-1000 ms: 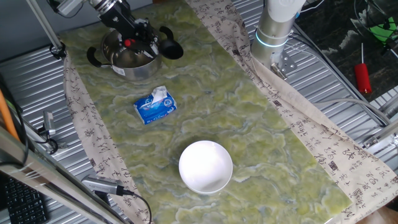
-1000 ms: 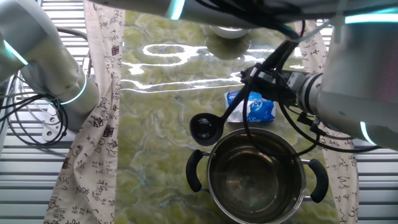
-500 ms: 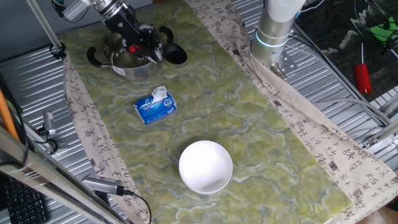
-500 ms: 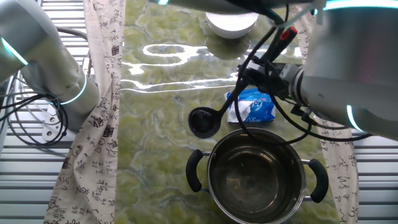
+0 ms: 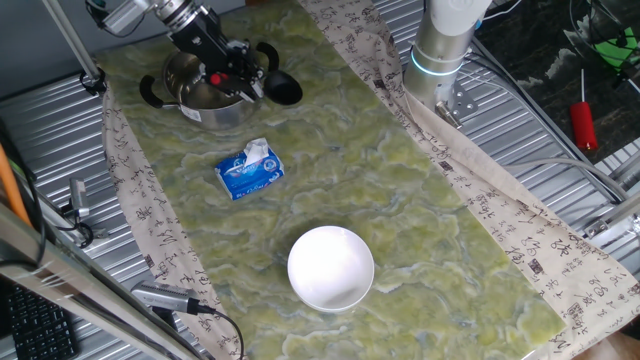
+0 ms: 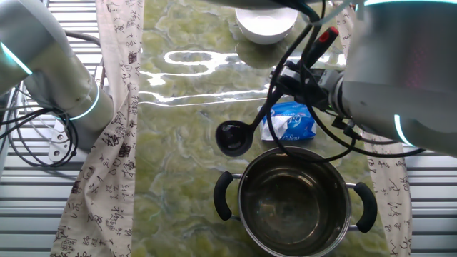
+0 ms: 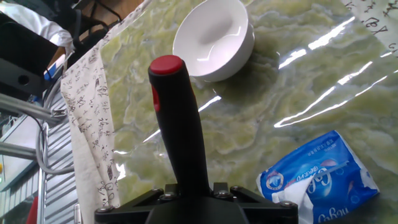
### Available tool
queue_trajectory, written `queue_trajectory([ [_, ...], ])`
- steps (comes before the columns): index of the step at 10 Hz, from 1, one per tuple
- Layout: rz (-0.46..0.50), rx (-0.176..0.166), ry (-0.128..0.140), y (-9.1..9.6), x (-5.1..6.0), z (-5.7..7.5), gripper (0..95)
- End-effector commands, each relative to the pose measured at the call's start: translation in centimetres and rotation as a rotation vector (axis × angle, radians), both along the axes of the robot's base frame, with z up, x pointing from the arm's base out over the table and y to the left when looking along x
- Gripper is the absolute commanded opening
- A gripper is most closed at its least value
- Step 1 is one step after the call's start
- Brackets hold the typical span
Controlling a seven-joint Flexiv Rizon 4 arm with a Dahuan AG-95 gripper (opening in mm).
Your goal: Scoop water with a large spoon from one bowl to another
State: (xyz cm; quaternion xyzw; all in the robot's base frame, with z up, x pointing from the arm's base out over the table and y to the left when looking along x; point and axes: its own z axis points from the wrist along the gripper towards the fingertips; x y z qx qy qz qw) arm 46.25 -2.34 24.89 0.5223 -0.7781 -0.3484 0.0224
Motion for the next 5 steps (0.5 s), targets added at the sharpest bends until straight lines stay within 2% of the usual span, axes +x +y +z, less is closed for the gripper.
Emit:
queue_trajectory([
  [1, 0.010, -0.002, 0.005, -0.02, 0.06, 0.02, 0.0],
  [5, 0.002, -0.012, 0.005, 0.02, 0.03, 0.03, 0.0],
])
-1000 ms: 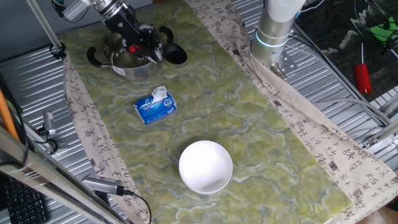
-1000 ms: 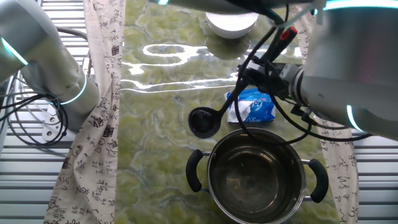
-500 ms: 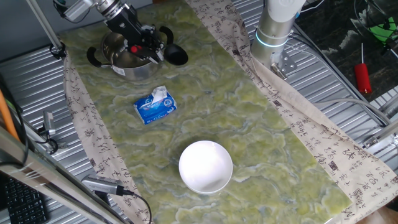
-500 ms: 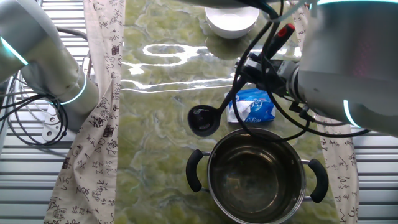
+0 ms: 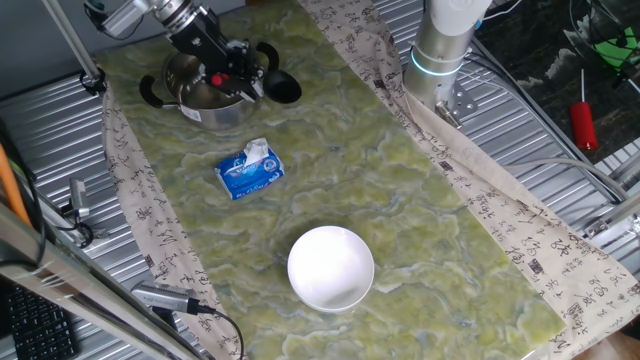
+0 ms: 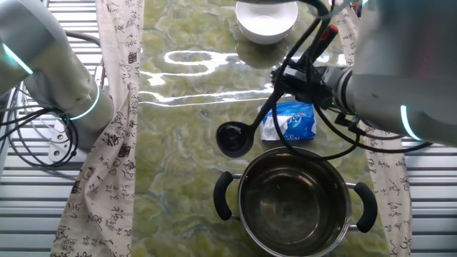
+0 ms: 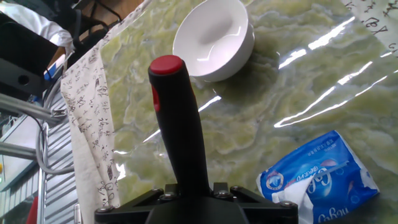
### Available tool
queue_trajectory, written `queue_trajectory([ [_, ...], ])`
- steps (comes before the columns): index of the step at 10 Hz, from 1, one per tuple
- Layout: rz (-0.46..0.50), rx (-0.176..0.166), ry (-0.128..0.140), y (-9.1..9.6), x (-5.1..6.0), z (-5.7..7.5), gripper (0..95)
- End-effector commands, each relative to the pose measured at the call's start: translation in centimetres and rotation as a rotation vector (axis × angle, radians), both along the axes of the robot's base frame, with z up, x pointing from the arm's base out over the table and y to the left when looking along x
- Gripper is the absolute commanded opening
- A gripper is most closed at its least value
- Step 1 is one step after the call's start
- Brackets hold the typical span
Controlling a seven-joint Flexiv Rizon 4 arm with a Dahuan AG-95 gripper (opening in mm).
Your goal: Scoop water with a large spoon from one bowl to another
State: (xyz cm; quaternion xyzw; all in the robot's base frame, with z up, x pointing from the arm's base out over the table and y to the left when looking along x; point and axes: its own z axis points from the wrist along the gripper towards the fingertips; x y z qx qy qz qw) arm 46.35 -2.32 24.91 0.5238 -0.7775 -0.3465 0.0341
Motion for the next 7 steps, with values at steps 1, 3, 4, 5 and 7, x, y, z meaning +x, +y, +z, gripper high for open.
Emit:
queue_trajectory([
  [1, -0.008, -0.003, -0.021, 0.00, -0.07, 0.02, 0.0],
  [3, 0.013, 0.003, -0.026, 0.00, -0.07, 0.02, 0.0],
  [4, 0.025, 0.009, -0.021, 0.00, -0.07, 0.02, 0.0],
  [5, 0.038, 0.015, -0.015, 0.00, -0.07, 0.02, 0.0],
  [7, 0.044, 0.051, -0.001, 0.00, -0.07, 0.02, 0.0],
])
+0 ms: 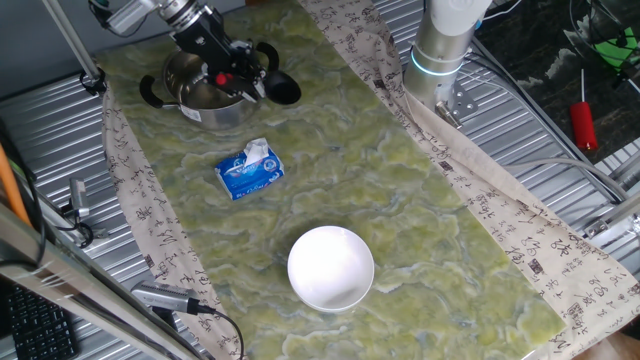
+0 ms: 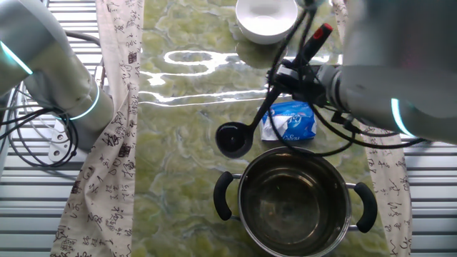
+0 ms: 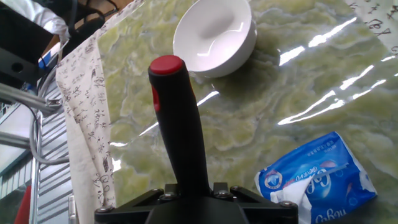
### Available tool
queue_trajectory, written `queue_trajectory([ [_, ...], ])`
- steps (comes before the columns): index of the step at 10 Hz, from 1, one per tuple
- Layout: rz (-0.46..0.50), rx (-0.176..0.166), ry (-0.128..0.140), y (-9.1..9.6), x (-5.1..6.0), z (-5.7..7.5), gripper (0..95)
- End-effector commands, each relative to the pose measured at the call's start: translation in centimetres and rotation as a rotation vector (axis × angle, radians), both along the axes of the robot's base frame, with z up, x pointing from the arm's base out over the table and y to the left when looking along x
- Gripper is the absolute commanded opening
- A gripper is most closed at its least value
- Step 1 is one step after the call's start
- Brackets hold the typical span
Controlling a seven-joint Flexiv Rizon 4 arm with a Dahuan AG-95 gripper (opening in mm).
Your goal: Scoop water with a large spoon from one bowl to another
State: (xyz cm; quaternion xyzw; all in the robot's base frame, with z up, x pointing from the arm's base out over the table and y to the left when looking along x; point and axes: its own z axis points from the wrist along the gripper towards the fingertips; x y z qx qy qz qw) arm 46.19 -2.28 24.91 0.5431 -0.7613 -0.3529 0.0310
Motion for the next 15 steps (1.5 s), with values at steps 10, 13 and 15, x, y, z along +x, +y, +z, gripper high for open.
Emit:
queue_trajectory([
  [10, 0.018, 0.111, 0.059, -0.04, 0.09, 0.02, 0.0],
  [13, 0.013, 0.139, 0.070, -0.04, 0.09, 0.02, 0.0],
  [15, 0.007, 0.142, 0.074, -0.04, 0.09, 0.02, 0.0],
])
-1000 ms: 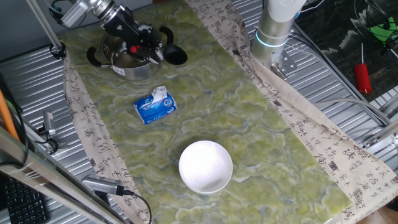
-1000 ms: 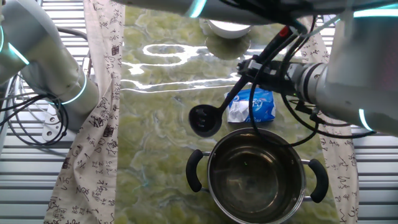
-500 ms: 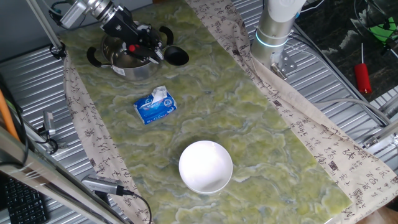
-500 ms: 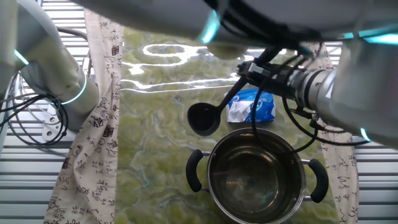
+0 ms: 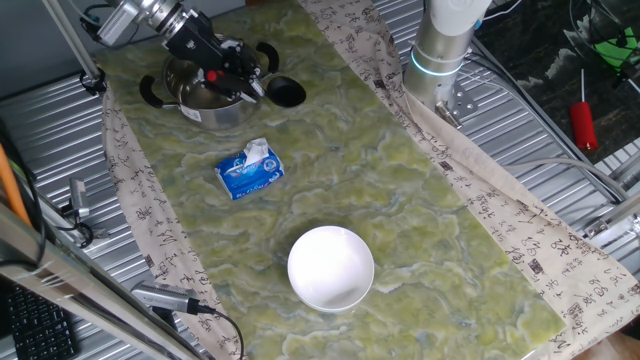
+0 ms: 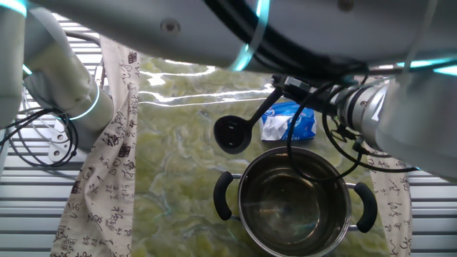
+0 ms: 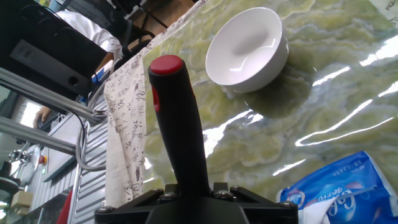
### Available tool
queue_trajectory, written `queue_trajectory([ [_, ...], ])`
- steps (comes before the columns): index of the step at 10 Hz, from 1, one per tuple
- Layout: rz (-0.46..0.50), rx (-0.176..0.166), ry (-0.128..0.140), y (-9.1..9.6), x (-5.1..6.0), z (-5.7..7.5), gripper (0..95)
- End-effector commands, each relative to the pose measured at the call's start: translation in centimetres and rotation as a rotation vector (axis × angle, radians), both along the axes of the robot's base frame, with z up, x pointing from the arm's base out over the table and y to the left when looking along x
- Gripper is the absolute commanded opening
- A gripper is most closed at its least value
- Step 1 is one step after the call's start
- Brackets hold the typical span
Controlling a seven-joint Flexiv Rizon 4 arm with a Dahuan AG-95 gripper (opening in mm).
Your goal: Scoop water with a large spoon from one bowl to another
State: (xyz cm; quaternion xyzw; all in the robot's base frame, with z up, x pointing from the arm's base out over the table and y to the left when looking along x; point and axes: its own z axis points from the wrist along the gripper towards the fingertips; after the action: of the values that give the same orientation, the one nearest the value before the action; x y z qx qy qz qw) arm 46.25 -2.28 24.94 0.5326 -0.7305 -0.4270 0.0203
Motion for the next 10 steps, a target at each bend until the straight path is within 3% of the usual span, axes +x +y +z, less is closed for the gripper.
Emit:
queue_trajectory([
  [1, 0.000, -0.005, 0.001, 0.0, 0.0, 0.0, 0.0],
  [4, -0.011, -0.017, 0.003, 0.7, 0.0, -0.1, 0.0],
  [10, -0.075, -0.030, -0.001, 4.3, -0.3, -0.5, 0.0],
])
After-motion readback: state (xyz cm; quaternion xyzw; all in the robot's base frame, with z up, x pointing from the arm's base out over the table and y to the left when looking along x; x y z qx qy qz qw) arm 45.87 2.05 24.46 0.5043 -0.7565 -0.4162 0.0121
